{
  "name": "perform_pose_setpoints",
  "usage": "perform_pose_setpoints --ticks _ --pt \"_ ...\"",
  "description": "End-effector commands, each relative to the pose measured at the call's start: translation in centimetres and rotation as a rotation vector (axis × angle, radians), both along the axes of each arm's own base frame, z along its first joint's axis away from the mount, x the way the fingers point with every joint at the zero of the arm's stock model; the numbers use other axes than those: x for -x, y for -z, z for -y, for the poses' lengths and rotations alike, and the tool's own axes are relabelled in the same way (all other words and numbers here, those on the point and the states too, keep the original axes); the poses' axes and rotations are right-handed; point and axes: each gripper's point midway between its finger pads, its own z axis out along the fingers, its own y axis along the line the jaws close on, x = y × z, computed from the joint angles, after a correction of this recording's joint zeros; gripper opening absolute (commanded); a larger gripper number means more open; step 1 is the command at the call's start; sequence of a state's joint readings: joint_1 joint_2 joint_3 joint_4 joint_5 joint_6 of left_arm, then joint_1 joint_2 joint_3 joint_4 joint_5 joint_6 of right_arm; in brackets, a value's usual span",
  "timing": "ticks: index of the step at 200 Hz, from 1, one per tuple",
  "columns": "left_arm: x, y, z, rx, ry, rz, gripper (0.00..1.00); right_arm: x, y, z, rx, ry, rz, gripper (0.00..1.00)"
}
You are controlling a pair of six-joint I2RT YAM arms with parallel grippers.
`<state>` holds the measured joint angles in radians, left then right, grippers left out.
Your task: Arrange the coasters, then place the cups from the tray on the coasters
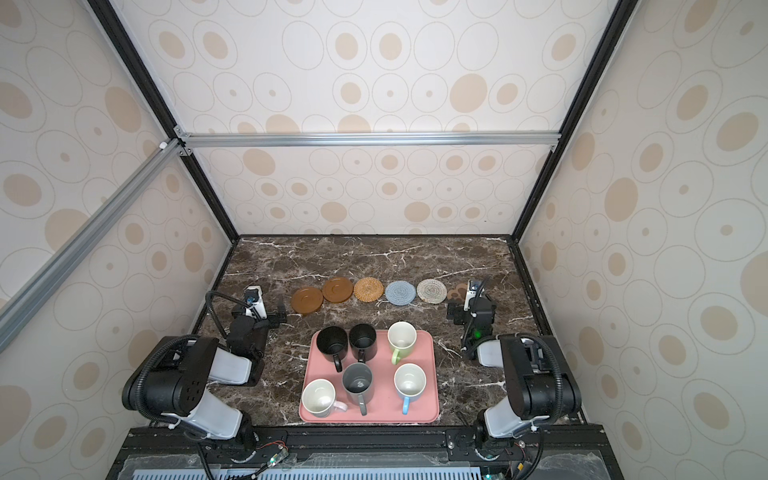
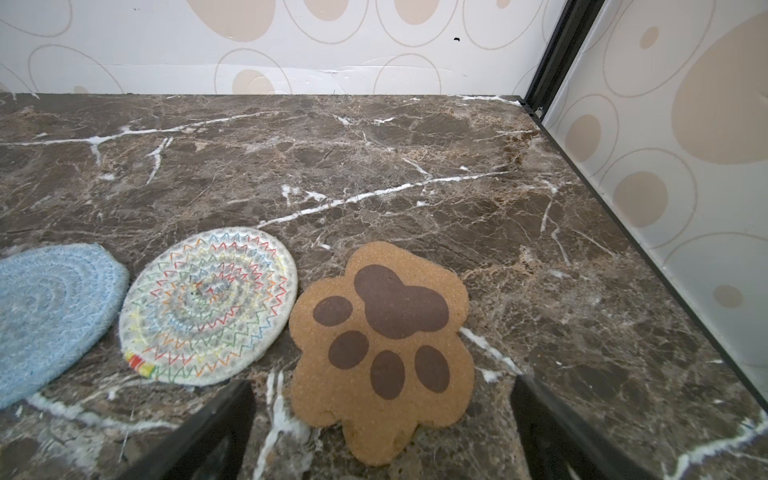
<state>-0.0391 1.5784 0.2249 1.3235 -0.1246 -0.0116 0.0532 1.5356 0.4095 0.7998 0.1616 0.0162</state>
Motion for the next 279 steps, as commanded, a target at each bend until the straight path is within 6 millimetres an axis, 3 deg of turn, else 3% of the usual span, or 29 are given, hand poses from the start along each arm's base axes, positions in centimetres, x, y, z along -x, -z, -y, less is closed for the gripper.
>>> perform_pose_setpoints --ticks 1,61,93,114,166,195,239,279 --pt "-0.1 -0.7 -0.4 0.009 -0.013 0.032 1.0 -0.3 -0.3 -0.1 0.014 -0.003 0.009 1.0" --pt "0.2 -1.1 -0.1 0.004 0.002 0.047 1.0 -0.2 -0.4 -0.1 0.014 -0.002 0.014 1.0" --pt "-0.1 -2.7 -0.7 0.06 -0.044 -0.038 1.0 -0.3 -2.7 0.5 0.015 0.038 -0.047 1.0" --pt "-0.7 -3.7 0.8 0.131 0.022 -0.122 1.0 0.1 -4.5 0.1 -0.012 0.025 -0.057 1.0" --pt "0.6 -7.6 3.4 0.323 0.084 -0.173 1.0 2.9 -8.1 0.0 -0.214 0.141 -0.197 1.0" --pt "1.2 -6.4 6.3 0.415 0.162 -0.3 1.0 5.0 -8.3 -1.6 -0.291 0.128 -0.359 1.0" --pt "1.7 -4.2 11.2 0.521 0.274 -0.417 1.0 7.9 -7.1 -2.9 -0.325 0.18 -0.464 1.0" --pt "1.0 -2.5 15.2 0.525 0.361 -0.511 1.0 9.3 -6.5 -7.1 -0.435 0.022 -0.536 1.0"
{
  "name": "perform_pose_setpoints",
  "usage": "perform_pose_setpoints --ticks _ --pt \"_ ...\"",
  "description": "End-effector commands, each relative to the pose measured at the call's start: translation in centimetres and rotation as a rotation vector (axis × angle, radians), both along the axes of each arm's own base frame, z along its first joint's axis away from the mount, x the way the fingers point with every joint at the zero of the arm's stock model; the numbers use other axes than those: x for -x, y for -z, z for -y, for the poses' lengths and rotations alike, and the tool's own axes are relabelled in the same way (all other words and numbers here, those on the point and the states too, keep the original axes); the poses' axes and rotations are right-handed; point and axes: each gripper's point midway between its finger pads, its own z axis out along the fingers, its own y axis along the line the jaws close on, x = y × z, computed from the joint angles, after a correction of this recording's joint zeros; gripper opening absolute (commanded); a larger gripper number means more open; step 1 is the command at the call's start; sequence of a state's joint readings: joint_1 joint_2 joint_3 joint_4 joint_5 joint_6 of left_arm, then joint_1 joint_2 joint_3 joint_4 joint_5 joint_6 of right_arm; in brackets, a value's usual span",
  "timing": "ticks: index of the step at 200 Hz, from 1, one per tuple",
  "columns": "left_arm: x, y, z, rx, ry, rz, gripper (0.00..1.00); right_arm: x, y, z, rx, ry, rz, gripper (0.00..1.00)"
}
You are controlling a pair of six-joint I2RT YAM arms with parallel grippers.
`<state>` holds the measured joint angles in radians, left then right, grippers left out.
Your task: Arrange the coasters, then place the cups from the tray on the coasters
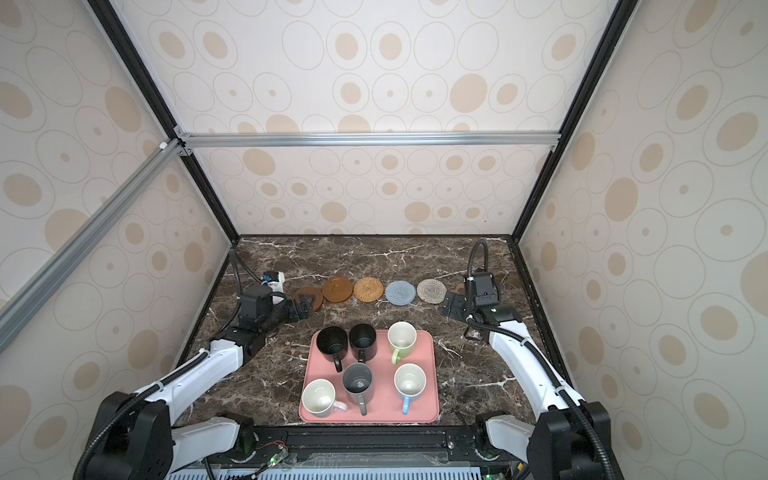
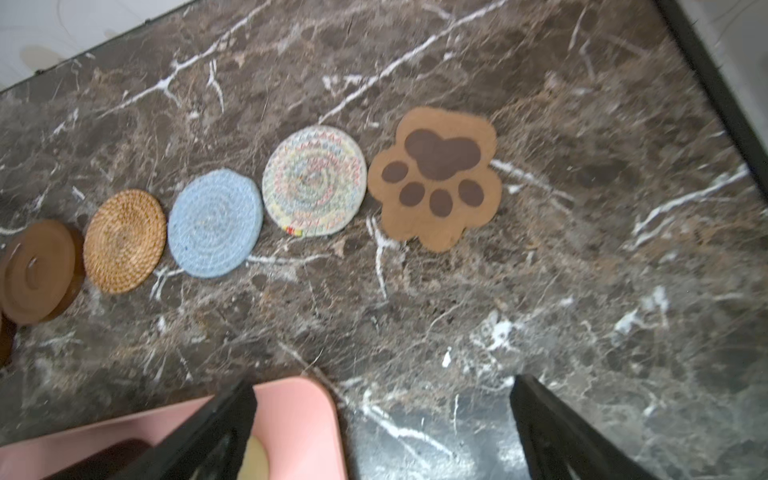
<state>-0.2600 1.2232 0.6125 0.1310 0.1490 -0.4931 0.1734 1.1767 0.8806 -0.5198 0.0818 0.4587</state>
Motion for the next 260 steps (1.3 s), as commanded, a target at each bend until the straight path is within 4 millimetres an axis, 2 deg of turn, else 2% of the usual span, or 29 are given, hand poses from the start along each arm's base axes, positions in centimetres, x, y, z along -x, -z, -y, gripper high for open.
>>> perform_pose_setpoints --ticks 1,21,46,92,129,155,199,260 --pt "-1.0 -0.9 2.5 0.051 0.051 -0.022 1.0 1.8 0.3 -2.4 -0.111 -0.062 -0.053 1.0" --pt "-1.8 -0.2 3.7 0.061 0.067 -0.059 1.0 2.4 0.1 -4.2 -0.178 -0.142 -0.054 1.0" --pt "-3.0 0.3 5.2 0.077 0.106 -0.077 1.0 3.0 -0.4 -5.3 -0.217 -0.202 -0.043 1.0" --pt "-5.4 2.1 9.3 0.043 0.244 -0.157 1.0 4.0 -0.3 -5.9 -0.237 -0.23 -0.061 1.0" --pt "-7.4 3.8 11.4 0.025 0.291 -0.214 1.0 4.6 -0.5 -6.4 -0.259 -0.255 -0.07 1.0" --pt "-8.7 5.6 12.0 0.024 0.286 -0.257 1.0 5.1 -0.5 -6.8 -0.27 -0.282 -0.078 1.0" --pt "-10.1 7.2 13.4 0.031 0.31 -0.299 1.0 5.4 -0.1 -7.0 -0.27 -0.282 -0.1 1.0" --pt "-10.4 9.7 13.4 -0.001 0.308 -0.351 1.0 5.5 0.0 -7.4 -0.277 -0.298 -0.105 1.0"
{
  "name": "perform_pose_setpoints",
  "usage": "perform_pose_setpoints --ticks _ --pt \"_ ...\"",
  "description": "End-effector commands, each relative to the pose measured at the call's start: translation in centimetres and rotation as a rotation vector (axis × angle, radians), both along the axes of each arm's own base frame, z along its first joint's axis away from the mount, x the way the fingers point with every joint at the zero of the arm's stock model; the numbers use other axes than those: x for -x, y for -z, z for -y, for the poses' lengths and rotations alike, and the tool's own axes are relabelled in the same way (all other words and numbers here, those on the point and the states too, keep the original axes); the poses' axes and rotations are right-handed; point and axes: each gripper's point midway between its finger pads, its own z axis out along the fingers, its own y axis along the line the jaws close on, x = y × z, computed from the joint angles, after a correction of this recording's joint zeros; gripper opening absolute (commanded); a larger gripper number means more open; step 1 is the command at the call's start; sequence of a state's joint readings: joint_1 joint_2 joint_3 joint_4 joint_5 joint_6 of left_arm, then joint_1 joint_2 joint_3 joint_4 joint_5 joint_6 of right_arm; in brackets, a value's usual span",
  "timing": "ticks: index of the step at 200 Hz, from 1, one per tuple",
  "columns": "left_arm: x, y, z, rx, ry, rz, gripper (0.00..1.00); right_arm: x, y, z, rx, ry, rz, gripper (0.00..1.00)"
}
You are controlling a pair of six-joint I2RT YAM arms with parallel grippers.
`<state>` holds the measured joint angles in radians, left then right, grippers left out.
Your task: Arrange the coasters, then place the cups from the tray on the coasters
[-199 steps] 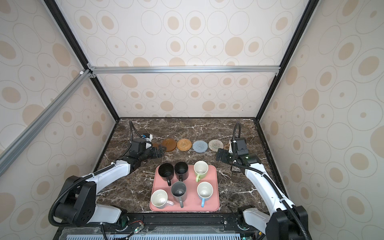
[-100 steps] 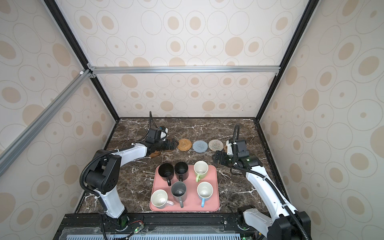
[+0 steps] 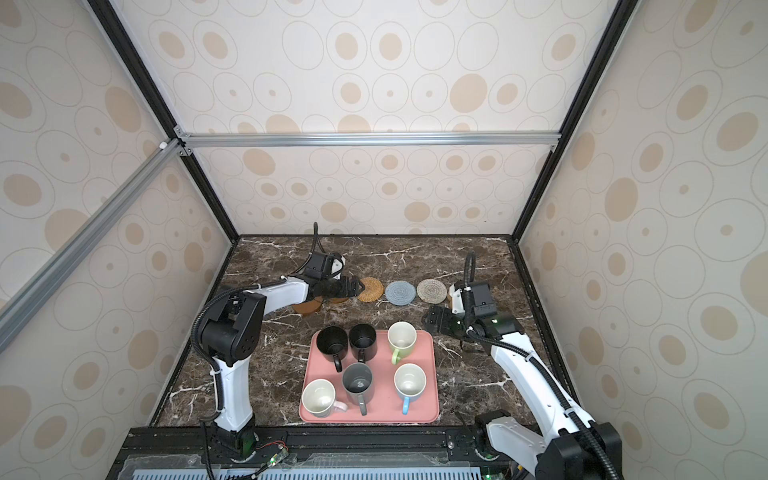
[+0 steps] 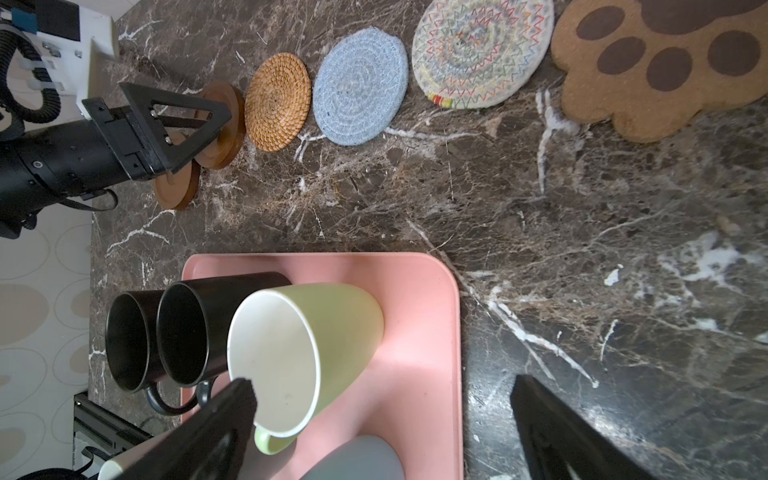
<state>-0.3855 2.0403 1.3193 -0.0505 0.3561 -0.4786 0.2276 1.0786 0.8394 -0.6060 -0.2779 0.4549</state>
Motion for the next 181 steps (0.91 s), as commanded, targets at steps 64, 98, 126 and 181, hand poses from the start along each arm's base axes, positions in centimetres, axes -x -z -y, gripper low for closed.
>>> perform_pose_setpoints --ticks 64,98,126,181 --pt "-0.8 3.0 -0.3 -0.091 -0.01 -0.061 1.0 0.7 0.1 -0.5 -0.01 -0.02 -0.018 1.0" --pt "-2.5 4.1 -0.6 -0.137 -0.053 -0.073 1.0 0.9 -0.1 -0.5 -0.006 -0.017 -0.017 1.0" --pt "-4.5 4.5 -0.6 -0.156 -0.092 -0.061 1.0 1.2 -0.3 -0.2 0.003 -0.014 -0.008 1.0" --pt "-8.1 5.0 -0.4 -0.184 -0.14 -0.071 1.0 1.7 -0.6 0.3 0.019 0.007 0.006 1.0"
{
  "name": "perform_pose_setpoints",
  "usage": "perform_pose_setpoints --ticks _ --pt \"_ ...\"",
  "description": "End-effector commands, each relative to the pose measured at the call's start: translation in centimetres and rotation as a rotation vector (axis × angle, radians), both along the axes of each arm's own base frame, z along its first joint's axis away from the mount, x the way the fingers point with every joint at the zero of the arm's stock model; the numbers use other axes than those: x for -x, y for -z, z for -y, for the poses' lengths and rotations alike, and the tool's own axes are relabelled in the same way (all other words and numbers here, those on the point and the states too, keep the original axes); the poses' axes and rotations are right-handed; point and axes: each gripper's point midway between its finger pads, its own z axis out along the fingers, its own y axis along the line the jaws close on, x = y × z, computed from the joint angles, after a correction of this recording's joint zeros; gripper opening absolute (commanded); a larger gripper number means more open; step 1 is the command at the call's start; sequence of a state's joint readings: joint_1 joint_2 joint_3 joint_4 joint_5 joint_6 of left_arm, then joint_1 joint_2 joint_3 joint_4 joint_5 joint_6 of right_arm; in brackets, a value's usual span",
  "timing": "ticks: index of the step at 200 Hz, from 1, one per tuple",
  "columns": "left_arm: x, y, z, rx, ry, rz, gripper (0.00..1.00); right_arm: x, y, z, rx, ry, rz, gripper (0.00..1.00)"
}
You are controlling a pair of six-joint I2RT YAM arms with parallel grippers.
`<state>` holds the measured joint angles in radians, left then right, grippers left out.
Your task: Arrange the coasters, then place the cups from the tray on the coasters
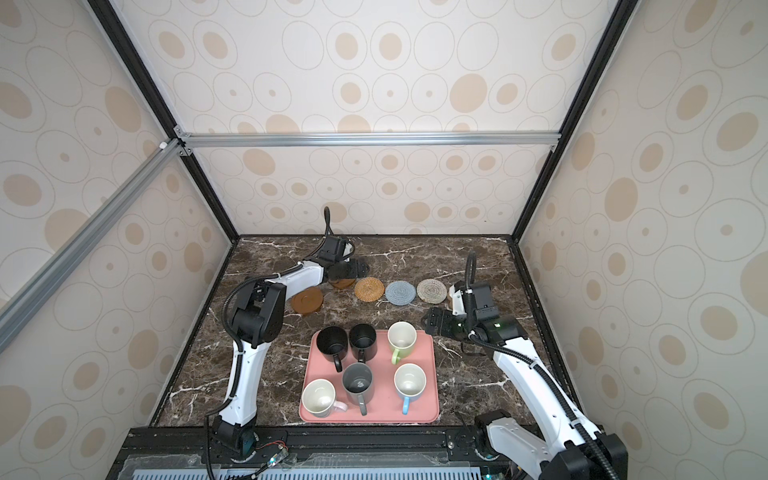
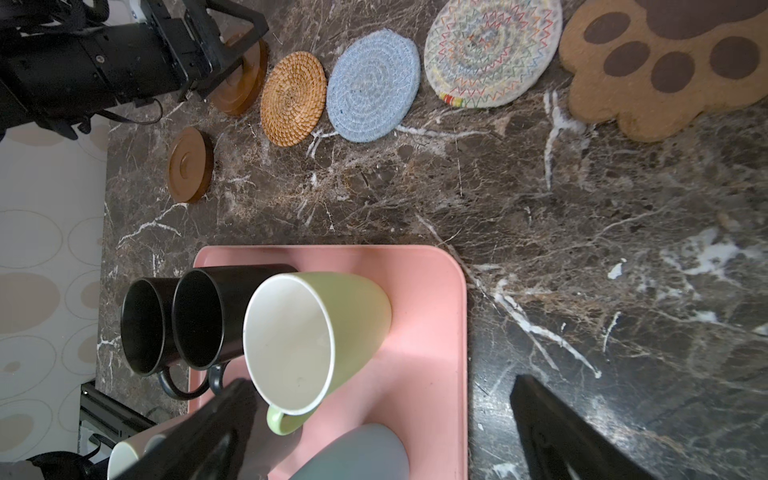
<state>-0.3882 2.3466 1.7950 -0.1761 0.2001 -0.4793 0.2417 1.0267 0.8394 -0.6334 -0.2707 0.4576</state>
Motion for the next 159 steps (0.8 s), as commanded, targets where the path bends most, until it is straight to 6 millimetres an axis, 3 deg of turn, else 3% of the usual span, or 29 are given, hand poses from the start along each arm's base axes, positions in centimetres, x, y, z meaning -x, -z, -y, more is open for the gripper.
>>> perform_pose_setpoints --ticks 1,26,79,139,159 --pt "1.4 4.5 -1.7 -0.085 -0.05 -0.156 1.0 0.8 0.3 0.5 0.022 0.016 -0.018 1.0" --pt "0.7 4.3 -2.8 -0.096 -0.098 -0.169 1.0 0.8 0.0 0.7 0.026 0.029 -0.005 1.0" --pt "1.1 4.0 -5.3 -0.127 -0.154 -0.17 1.0 1.1 -0.2 0.7 0.019 0.032 -0.002 1.0" --pt "1.0 4.0 -5.8 -0.176 -0.131 -0.164 1.0 1.0 -0.2 0.9 0.017 0.054 0.005 1.0" --pt "0.9 4.4 -6.8 -0.196 -0.154 -0.177 1.0 1.1 -0.1 0.9 0.011 0.056 -0.002 1.0"
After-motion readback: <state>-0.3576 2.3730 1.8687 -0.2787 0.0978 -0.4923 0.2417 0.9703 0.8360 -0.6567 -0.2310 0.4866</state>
